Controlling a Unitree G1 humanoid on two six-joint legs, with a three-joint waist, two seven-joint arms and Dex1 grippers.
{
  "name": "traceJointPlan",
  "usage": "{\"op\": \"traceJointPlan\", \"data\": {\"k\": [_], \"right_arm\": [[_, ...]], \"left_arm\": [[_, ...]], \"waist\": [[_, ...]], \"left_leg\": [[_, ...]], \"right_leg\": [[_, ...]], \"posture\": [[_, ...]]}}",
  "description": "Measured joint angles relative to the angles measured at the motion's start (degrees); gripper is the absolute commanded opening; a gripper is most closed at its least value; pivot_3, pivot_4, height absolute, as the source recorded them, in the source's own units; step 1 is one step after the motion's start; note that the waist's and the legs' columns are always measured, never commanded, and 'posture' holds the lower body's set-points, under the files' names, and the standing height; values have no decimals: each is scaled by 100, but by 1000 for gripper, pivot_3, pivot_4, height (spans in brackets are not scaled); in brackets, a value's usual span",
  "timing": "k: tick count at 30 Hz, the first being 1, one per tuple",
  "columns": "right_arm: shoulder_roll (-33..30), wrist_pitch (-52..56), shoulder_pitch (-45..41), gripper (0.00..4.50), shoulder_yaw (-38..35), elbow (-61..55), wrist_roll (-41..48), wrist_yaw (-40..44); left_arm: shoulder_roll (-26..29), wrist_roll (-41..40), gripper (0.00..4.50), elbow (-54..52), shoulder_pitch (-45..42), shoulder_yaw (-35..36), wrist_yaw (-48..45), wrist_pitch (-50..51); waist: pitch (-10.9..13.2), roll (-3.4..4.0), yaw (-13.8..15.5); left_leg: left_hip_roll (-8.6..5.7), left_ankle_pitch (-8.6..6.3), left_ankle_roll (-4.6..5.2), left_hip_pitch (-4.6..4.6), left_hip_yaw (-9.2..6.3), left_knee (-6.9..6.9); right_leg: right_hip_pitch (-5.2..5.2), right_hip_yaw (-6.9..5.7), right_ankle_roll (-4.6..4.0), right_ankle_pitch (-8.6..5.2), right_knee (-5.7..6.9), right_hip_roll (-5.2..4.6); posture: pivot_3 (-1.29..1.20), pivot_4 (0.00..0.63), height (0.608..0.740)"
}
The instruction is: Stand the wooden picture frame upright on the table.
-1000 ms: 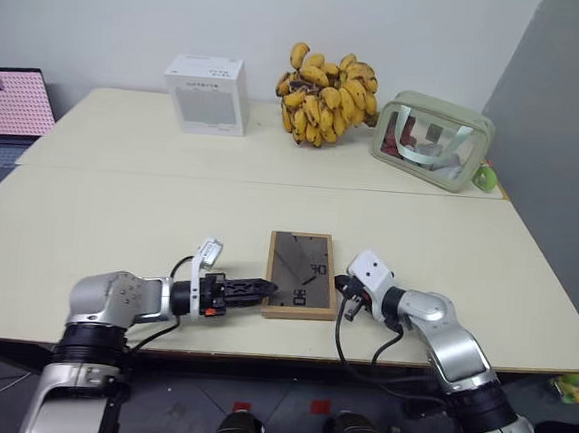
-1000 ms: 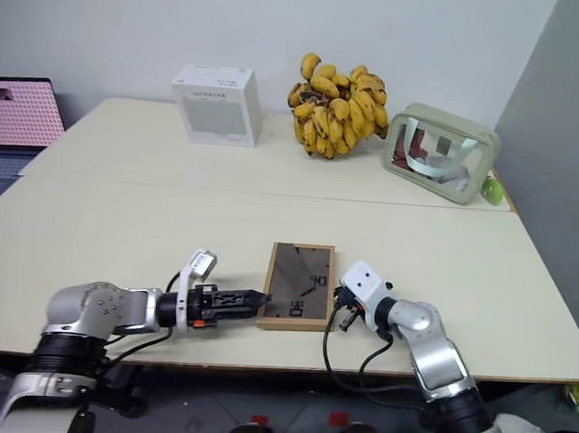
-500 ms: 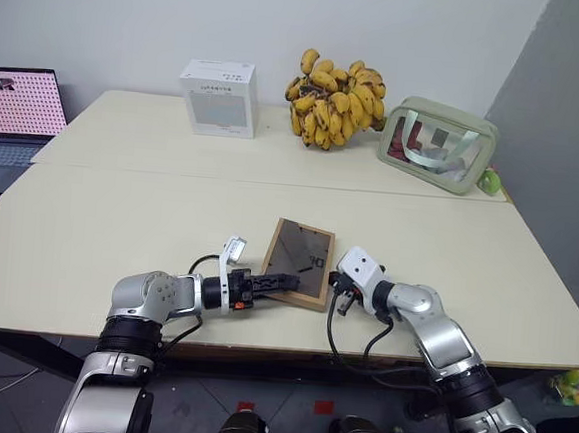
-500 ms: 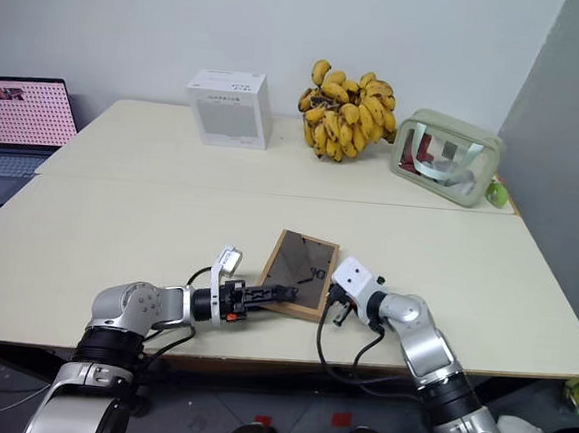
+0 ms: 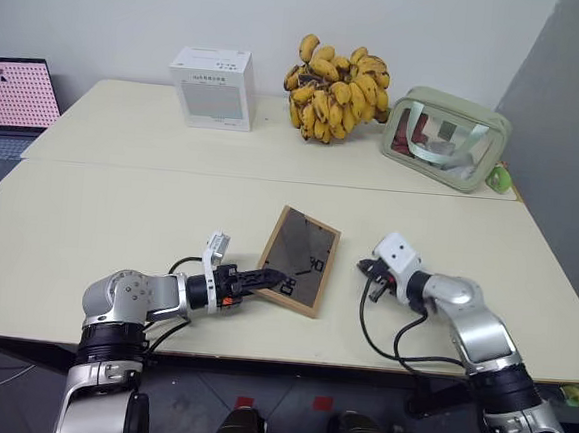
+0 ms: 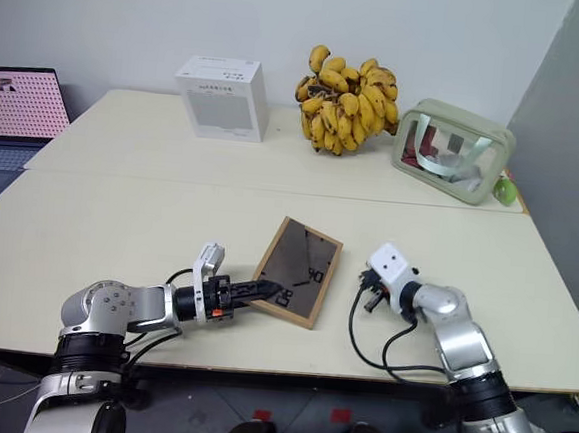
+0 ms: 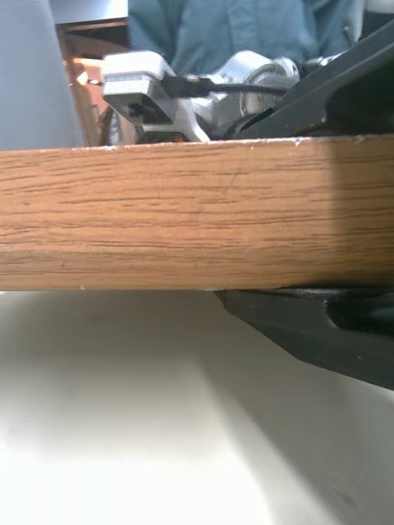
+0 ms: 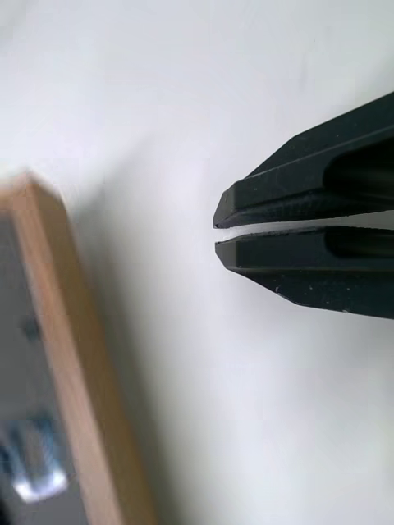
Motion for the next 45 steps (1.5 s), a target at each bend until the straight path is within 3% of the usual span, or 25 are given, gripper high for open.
{"op": "traceJointPlan", "data": {"k": [4,10,18,25,30,35,37,40,43,45], "right_arm": [[4,1351,-904,1430,-452,-540,1127,541],[374,2723,-1993,2637,-911,-431,2095,445],[749,2624,-2620,4353,-773,466,2151,179],[1026,2599,-2580,4438,-741,164,2560,411],[544,2896,-2115,4438,-872,-359,3160,895],[-430,2838,-1504,4438,-1089,-743,3451,1295],[-650,2565,-1333,4438,-1076,-802,3322,1300],[-1158,904,-732,4438,-937,-879,2415,1386],[-1505,-2476,-108,4438,-741,-299,825,1128],[-1832,-5648,-203,4438,-391,814,-1077,-195]], "left_arm": [[-306,-223,1294,-273,-298,234,385,111],[-332,-536,1294,-863,-659,475,565,-34],[-288,-586,1294,-1015,-664,492,827,-182],[-270,-672,1294,-1292,-538,466,881,-257],[-317,-814,1294,-1499,-243,508,1015,-247],[-535,-1300,1294,-1678,-123,732,1421,-1],[-587,-1461,1294,-1678,-131,863,1636,91],[-761,-1978,1294,-1626,-175,1061,2072,438],[-770,-2832,1294,-1361,-200,1353,2840,729],[-738,-4426,1294,-1126,-24,1005,4063,189]], "waist": [[29,-17,-19],[29,-18,-19],[29,-18,-23],[29,-17,-13],[30,-18,6],[31,-20,2],[31,-20,-30],[32,-24,-15],[33,-26,-12],[35,-28,-23]], "left_leg": [[7,1,-1,-3,1,2],[11,0,-1,-5,4,-5],[9,0,-2,-23,11,-6],[14,0,-2,-24,10,-6],[11,0,-2,-24,10,-2],[12,0,-2,-23,9,1],[14,0,-2,-20,11,1],[16,0,-2,-20,10,1],[14,0,-3,-20,19,1],[13,1,-6,-6,53,3]], "right_leg": [[-6,2,4,5,3,9],[-12,5,4,6,3,17],[-32,11,6,8,6,18],[-31,10,6,8,7,22],[-30,12,6,8,7,20],[-27,10,6,8,7,21],[-28,15,6,8,9,24],[-27,12,8,7,7,29],[-27,20,14,10,4,27],[-28,45,28,20,6,10]], "posture": [[0,150,740],[0,150,740],[0,150,740],[0,150,740],[0,150,740],[0,150,740],[0,150,740],[0,150,740],[0,150,740],[0,150,740]]}}
